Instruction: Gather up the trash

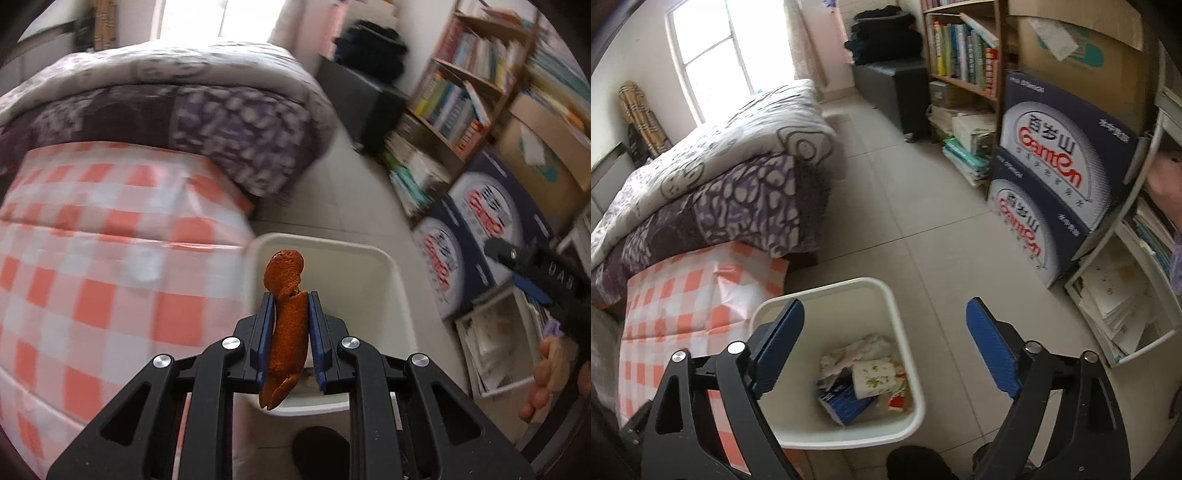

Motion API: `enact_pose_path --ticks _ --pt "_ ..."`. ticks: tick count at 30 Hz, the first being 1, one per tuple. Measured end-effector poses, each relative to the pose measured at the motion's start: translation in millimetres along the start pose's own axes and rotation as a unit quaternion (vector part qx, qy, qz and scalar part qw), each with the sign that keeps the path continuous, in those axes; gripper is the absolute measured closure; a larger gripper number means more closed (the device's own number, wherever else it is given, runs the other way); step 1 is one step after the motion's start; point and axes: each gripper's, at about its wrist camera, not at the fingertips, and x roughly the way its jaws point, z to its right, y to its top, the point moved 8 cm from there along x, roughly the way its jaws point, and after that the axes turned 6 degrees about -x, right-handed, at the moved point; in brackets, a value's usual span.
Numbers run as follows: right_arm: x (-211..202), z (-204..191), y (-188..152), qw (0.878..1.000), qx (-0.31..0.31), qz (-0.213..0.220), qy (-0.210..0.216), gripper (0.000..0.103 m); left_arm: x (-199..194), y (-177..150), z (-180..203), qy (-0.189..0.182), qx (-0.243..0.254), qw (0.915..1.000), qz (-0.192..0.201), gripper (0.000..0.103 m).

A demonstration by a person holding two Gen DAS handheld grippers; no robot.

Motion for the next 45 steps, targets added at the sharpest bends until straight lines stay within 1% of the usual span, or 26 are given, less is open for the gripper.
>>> enact_pose_path --ticks 1,2,4,6,7,9,11,12,14,15,17,18,19,20,21,23,26,29,31,34,40,45 --pt "-1 5 1 1.0 0.004 0.002 -0.004 0.014 5 -2 9 -0.008 0.006 0.9999 -0.003 0.075" --pt "-1 11 2 1.0 0.009 0.005 -0.006 0.014 8 -3 16 -0.015 0.011 0.9998 -0.003 0.054" --pt "-4 18 3 1.0 0.014 0.009 -0.01 0.013 9 -2 24 -0.021 0.017 0.9996 0.005 0.04" --pt "-8 23 5 1.0 0.018 0.018 -0.014 0.011 6 -3 30 -0.026 0.029 0.9992 0.01 0.039" --pt "-11 24 7 0.999 0.019 0.023 -0.015 0.011 4 -2 31 -0.025 0.031 0.9991 0.012 0.035" --pt "-19 23 10 0.999 0.017 0.041 -0.019 0.01 -3 -1 29 -0.013 0.035 0.9991 0.02 0.033" --pt "-29 18 14 0.998 0.01 0.064 -0.026 0.008 -12 3 23 0.001 0.038 0.9988 0.031 0.03" --pt "-35 14 16 0.997 0.005 0.078 -0.03 0.007 -19 5 17 0.014 0.038 0.9983 0.041 0.029" --pt "-46 6 18 0.995 -0.004 0.097 -0.037 0.007 -37 10 4 0.043 0.035 0.9961 0.069 0.023" --pt "-51 1 18 0.994 -0.011 0.105 -0.04 0.007 -44 13 -1 0.054 0.034 0.9948 0.079 0.022" --pt "-58 -8 16 0.992 -0.021 0.115 -0.044 0.007 -66 18 -13 0.093 0.038 0.9884 0.114 0.018" --pt "-63 -14 14 0.991 -0.028 0.121 -0.05 0.007 -73 19 -17 0.105 0.04 0.9854 0.128 0.016" --pt "-67 -19 12 0.99 -0.032 0.126 -0.052 0.007 -85 20 -21 0.123 0.043 0.9801 0.149 0.01" --pt "-72 -24 10 0.989 -0.037 0.133 -0.054 0.007 -98 21 -26 0.142 0.046 0.9737 0.172 0.007" --pt "-76 -28 8 0.988 -0.039 0.138 -0.054 0.007 -106 22 -28 0.153 0.047 0.9694 0.186 0.007" --pt "-83 -38 3 0.987 -0.044 0.148 -0.05 0.007 -128 22 -35 0.181 0.05 0.9572 0.22 0.007" --pt "-96 -55 -7 0.984 -0.054 0.166 -0.045 0.007 -149 21 -48 0.217 0.043 0.9435 0.246 0.007" --pt "-105 -71 -21 0.981 -0.062 0.18 -0.04 0.007 -163 19 -64 0.24 0.025 0.9379 0.249 0.007" --pt "-108 -81 -28 0.98 -0.068 0.181 -0.034 0.007 -169 17 -73 0.249 0.014 0.9372 0.244 0.007" --pt "-111 -97 -38 0.979 -0.085 0.185 -0.028 0.007 -177 10 -87 0.248 -0.004 0.9395 0.236 0.007" --pt "-117 -123 -52 0.974 -0.11 0.196 -0.015 0.007 -178 -3 -112 0.247 -0.033 0.9441 0.216 0.007" --pt "-116 -139 -60 0.974 -0.124 0.191 -0.008 0.007 -183 -9 -123 0.256 -0.033 0.9414 0.217 0.007"
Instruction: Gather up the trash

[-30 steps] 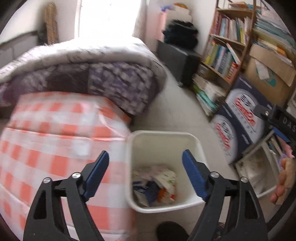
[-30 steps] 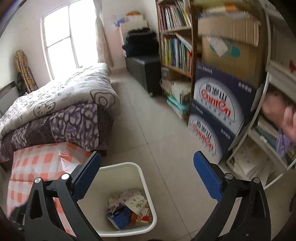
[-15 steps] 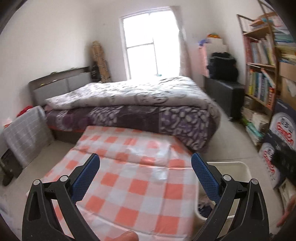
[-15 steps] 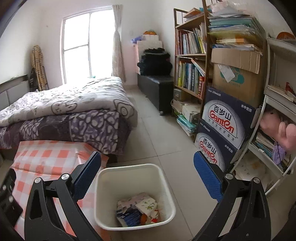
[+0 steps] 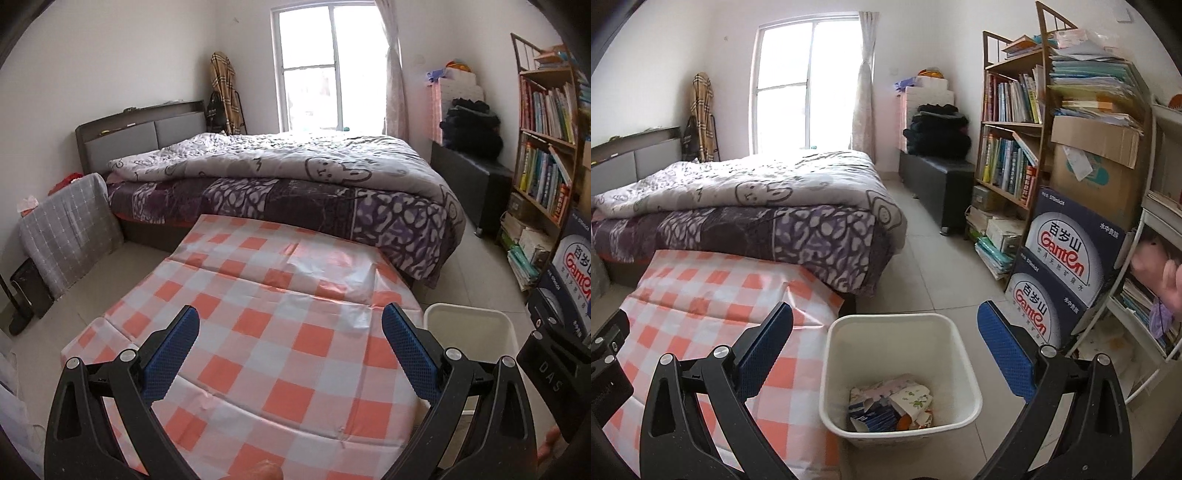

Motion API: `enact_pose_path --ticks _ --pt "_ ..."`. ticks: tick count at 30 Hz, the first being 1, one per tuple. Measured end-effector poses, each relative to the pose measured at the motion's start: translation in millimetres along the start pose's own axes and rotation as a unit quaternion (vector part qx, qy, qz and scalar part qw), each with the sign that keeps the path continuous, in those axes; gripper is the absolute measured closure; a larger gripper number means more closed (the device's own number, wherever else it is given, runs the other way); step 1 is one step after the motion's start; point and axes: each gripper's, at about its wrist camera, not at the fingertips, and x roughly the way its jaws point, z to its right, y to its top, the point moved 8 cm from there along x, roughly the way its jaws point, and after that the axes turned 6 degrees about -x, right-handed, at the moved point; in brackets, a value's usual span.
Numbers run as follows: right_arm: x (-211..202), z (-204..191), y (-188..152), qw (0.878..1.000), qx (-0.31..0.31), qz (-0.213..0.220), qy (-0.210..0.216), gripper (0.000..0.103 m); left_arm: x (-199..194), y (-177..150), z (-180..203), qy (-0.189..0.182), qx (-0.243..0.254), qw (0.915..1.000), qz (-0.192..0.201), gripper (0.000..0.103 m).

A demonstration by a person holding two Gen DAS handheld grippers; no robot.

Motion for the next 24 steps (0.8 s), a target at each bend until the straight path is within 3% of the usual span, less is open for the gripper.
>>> enact_pose_path --ticks 24 --pt "5 -28 -4 1.0 -0.018 -0.008 0.022 0.007 13 -4 -22 0.013 -0.021 0.9994 -0.025 0.007"
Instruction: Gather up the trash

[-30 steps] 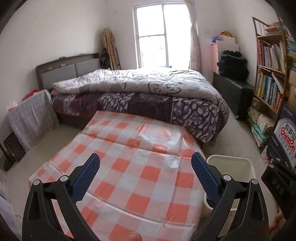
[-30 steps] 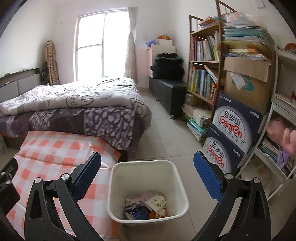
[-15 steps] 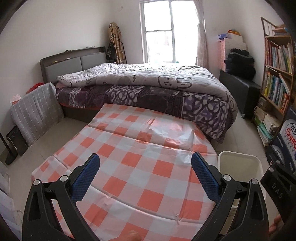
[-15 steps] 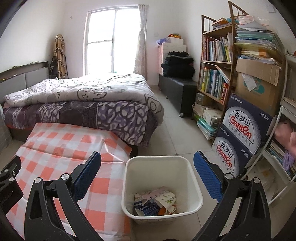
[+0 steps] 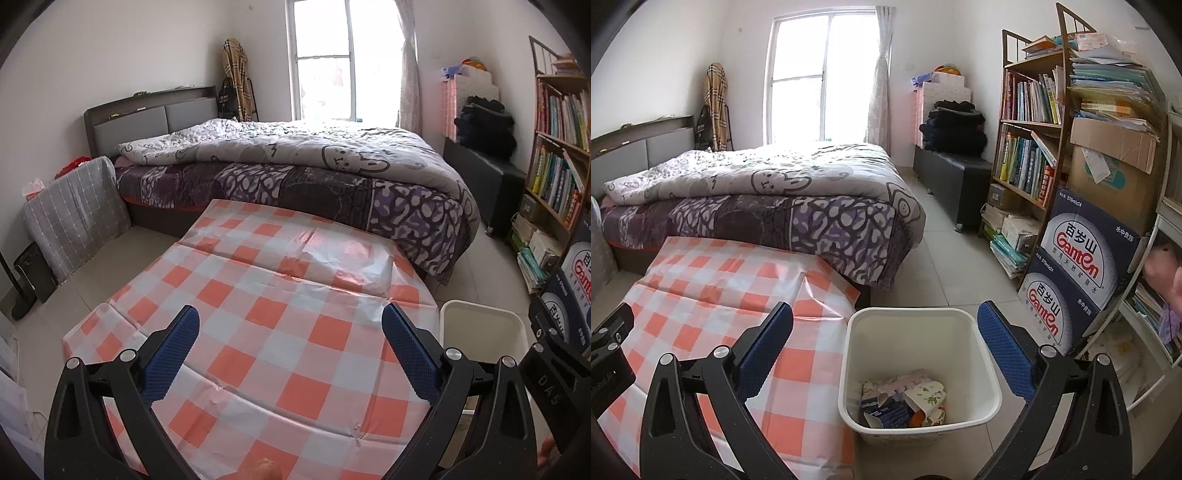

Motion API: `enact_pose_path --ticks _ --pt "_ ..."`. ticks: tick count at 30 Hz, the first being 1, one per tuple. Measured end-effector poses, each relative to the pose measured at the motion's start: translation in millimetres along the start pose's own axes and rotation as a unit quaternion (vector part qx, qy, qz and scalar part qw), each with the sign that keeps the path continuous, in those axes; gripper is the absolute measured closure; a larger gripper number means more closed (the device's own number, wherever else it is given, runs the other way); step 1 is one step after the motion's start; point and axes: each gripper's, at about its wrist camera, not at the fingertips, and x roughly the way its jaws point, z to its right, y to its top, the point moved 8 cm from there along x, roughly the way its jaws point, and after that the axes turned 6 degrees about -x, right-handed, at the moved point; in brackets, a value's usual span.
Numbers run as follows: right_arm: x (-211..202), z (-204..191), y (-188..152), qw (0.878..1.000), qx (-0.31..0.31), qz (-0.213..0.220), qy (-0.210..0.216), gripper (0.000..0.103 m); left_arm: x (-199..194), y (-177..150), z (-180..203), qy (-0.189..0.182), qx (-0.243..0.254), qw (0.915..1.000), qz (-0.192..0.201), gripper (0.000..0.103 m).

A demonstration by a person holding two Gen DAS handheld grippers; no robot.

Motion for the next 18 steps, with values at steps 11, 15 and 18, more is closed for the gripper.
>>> enact_pose_path --ticks 11,15,18 --pt "1.5 0.8 -1.8 1.0 0.0 -0.002 0.002 0.007 2.8 0.6 1.8 0.001 0.002 1.0 -0.005 0.007" --pt "1.6 1.4 -1.1 1.0 0.0 -0.001 0.002 0.007 2.3 0.1 2.7 0.001 0.001 1.0 -0.005 0.007" --pt "1.9 1.5 -1.5 1.0 0.0 -0.002 0.003 0.007 2.8 0.4 2.9 0.002 0.003 1.0 -0.003 0.007"
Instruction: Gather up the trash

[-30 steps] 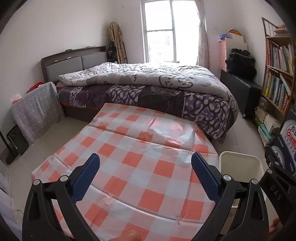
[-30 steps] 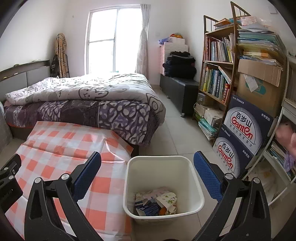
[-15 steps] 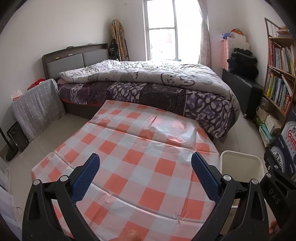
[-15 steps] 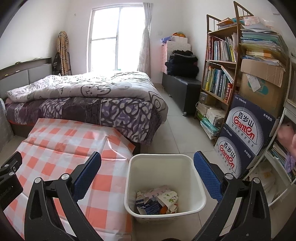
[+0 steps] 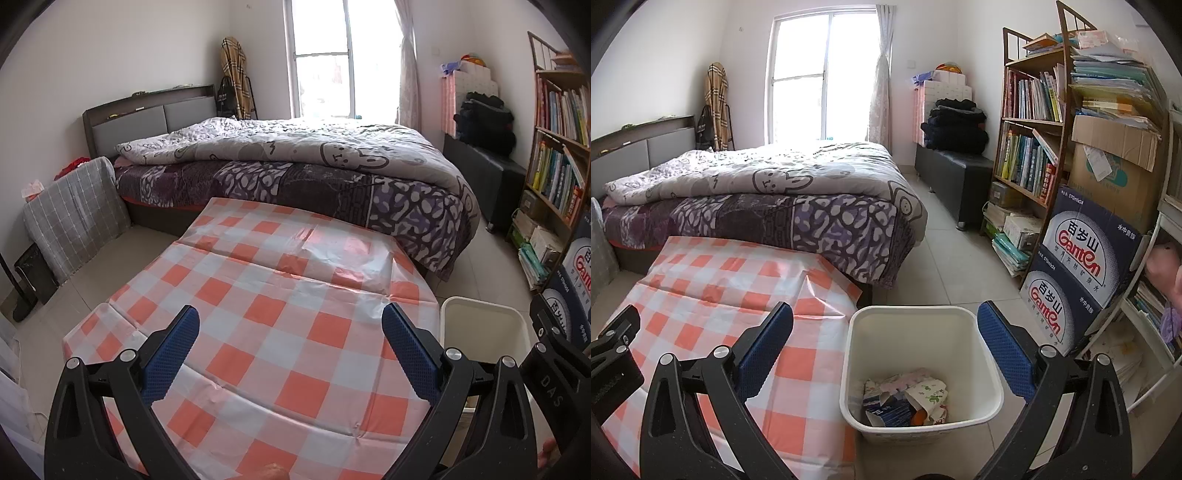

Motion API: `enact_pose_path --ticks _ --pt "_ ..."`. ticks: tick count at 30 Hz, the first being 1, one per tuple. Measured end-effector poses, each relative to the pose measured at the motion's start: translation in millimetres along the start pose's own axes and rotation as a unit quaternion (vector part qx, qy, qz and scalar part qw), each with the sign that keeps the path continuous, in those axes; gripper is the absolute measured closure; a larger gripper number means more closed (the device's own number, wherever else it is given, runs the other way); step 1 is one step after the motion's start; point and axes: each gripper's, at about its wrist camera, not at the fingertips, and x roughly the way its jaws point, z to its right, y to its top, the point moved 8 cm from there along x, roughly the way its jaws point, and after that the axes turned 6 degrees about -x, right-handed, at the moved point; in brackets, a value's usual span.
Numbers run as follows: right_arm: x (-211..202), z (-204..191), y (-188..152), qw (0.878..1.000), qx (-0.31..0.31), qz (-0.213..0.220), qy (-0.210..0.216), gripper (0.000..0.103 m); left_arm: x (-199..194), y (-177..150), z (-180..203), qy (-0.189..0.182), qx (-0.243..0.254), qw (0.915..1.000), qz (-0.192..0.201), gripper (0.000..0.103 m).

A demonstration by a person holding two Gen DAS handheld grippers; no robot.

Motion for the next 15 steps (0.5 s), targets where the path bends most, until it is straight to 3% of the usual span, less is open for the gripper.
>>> enact_pose_path --ticks 15 --pt "0.5 -3.0 -2.7 1.0 0.0 -0.003 0.001 0.007 0.4 -0.1 -1.1 0.003 0.001 1.0 -0.001 0.007"
